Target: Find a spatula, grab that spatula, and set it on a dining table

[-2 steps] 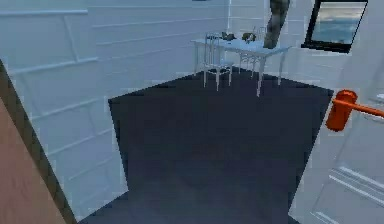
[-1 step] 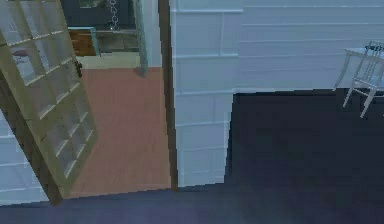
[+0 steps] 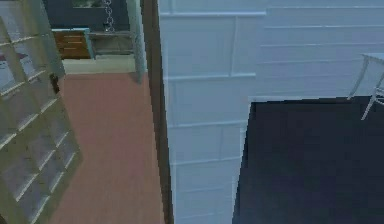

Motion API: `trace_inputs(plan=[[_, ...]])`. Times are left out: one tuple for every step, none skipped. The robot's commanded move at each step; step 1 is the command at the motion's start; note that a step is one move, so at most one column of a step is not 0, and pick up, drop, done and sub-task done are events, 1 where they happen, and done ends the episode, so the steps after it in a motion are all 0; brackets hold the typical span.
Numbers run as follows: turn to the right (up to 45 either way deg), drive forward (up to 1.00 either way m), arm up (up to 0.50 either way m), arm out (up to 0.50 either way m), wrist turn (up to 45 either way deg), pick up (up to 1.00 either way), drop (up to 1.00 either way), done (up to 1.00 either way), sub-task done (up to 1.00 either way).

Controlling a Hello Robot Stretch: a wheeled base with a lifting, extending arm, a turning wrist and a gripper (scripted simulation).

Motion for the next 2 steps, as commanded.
trace_inputs(plan=[[-42.0,0.00,0.00,0.00,0.0,0.00,0.00,0.00,0.00],[0.0,0.60,0.00,0.00,0.0,0.00,0.00,0.00,0.00]])
